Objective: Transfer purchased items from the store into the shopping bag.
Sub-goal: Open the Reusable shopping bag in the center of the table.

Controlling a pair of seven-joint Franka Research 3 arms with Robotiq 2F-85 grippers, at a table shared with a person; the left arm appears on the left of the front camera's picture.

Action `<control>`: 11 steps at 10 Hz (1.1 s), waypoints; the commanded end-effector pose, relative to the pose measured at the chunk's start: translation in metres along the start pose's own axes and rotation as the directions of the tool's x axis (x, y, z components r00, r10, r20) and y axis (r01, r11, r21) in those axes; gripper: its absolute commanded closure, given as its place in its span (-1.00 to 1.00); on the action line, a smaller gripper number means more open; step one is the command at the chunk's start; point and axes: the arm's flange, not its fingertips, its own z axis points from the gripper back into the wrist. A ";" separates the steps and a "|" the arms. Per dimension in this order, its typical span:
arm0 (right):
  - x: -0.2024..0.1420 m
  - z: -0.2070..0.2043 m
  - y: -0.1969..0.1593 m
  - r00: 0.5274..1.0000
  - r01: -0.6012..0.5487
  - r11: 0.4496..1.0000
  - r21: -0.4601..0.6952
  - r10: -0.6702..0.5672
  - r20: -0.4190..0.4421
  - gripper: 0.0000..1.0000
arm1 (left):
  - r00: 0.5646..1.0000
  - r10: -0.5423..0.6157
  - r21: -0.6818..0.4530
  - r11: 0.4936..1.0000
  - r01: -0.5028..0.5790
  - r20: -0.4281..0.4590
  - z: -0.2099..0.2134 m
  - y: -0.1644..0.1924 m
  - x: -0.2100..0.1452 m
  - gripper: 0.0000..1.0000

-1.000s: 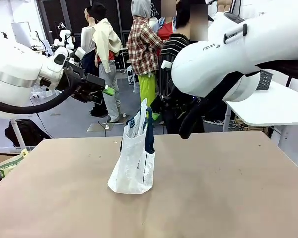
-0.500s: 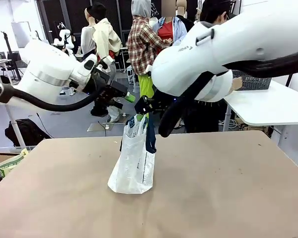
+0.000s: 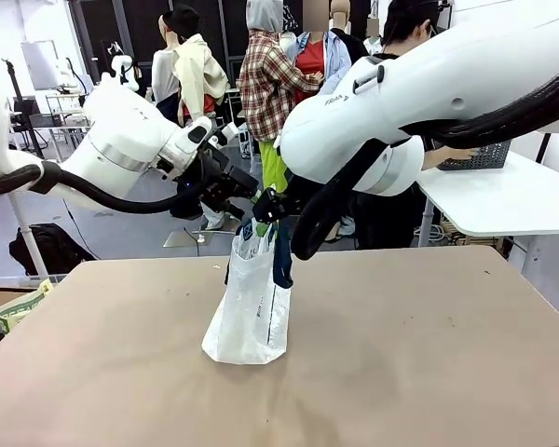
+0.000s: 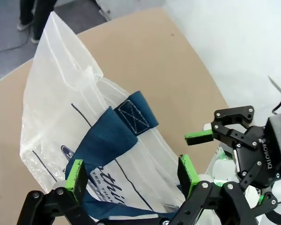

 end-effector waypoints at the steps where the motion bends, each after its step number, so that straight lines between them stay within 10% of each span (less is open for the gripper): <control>1: 0.004 -0.004 -0.002 0.999 0.030 0.999 0.043 -0.029 -0.020 -1.00 | 1.000 0.014 -0.012 1.000 -0.014 -0.006 -0.003 0.005 0.009 -1.00; 6: 0.004 -0.011 -0.004 0.999 0.009 0.999 0.036 -0.008 -0.042 -0.84 | 0.999 0.045 0.019 0.999 -0.044 -0.014 -0.017 0.015 0.009 -0.70; 10: 0.004 -0.013 -0.005 0.998 0.006 1.000 0.031 -0.004 -0.056 0.74 | 0.999 0.050 0.030 0.998 -0.050 -0.012 -0.017 0.014 0.006 0.86; 11: 0.005 -0.013 -0.005 0.998 0.010 1.000 0.027 -0.008 -0.056 1.00 | 0.999 0.051 0.041 0.998 -0.051 -0.008 -0.016 0.014 0.005 1.00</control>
